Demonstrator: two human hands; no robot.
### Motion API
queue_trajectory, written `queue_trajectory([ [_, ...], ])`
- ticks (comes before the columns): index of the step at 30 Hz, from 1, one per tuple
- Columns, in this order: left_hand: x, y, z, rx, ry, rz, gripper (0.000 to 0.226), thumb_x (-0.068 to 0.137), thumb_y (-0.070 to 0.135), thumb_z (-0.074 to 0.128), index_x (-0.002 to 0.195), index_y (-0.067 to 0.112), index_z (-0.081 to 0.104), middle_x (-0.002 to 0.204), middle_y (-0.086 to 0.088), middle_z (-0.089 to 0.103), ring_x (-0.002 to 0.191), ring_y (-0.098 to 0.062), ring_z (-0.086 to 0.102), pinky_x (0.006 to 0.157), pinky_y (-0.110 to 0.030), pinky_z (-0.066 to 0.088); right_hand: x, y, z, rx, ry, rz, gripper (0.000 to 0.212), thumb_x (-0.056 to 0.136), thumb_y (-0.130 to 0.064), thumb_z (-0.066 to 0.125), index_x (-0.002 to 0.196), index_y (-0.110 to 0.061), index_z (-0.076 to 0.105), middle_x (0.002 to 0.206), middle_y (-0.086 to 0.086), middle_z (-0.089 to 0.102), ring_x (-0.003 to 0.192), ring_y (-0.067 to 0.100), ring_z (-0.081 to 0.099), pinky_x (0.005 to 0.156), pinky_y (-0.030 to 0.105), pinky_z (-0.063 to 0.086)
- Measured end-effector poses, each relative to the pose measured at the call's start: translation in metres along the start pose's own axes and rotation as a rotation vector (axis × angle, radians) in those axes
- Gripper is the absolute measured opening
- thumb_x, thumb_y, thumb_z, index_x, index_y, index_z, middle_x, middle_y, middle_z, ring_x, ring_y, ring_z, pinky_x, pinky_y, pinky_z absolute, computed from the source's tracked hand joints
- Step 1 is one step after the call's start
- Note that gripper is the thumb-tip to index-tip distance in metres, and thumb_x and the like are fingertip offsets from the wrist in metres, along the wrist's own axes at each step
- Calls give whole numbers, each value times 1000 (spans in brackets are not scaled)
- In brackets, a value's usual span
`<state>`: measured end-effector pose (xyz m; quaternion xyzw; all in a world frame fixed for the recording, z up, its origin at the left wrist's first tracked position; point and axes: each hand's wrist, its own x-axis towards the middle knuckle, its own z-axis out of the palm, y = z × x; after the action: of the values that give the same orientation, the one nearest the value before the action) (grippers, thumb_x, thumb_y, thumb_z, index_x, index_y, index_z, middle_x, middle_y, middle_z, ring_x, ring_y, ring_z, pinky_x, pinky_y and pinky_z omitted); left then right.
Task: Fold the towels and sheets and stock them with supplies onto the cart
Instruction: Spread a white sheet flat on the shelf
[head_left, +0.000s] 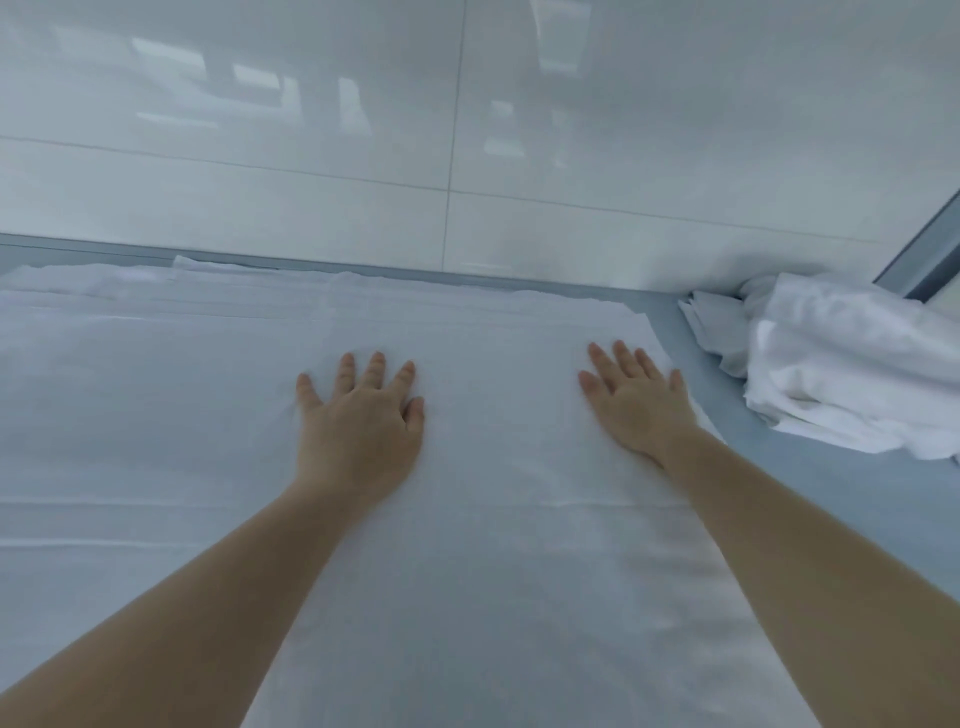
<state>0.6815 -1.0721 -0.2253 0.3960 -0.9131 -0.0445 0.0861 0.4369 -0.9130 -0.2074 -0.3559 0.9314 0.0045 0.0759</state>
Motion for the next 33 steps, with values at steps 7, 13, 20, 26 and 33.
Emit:
queue_trajectory([
  [7,-10,5,-10,-43,254,103,28,94,29,42,83,14,63,93,-2,66,88,-26,62,65,-31,35,-82,-72,11,116,82,-213,51,101,-44,21,151,-37,14,162,-7,4,148,17,-4,115,56,-4],
  [13,-9,6,-12,34,213,95,32,99,32,37,94,16,65,95,-3,65,87,-27,63,65,-31,31,-159,-98,46,28,89,-193,59,93,-64,7,148,-48,-7,159,-14,-13,146,16,-18,112,55,-17],
  [20,-45,54,-9,37,-135,-7,52,101,39,20,151,25,20,160,-5,18,146,-33,11,110,-65,7,-173,-53,44,63,94,47,63,86,-69,-2,146,-49,-12,160,-12,-14,147,21,-16,112,60,-13],
  [26,-109,90,4,26,-171,122,69,87,68,5,149,41,-13,161,5,-13,146,-34,-17,106,-69,-12,-153,-4,35,60,64,53,57,94,-63,6,147,-48,-10,160,-11,-14,147,14,-14,117,50,-10],
  [33,-136,-4,-14,126,-156,-59,86,69,83,-11,147,46,-14,161,8,-12,147,-26,-15,114,-60,-6,-152,30,30,69,39,130,61,94,-62,4,149,-41,-12,161,-2,-15,148,17,-13,118,43,-8],
])
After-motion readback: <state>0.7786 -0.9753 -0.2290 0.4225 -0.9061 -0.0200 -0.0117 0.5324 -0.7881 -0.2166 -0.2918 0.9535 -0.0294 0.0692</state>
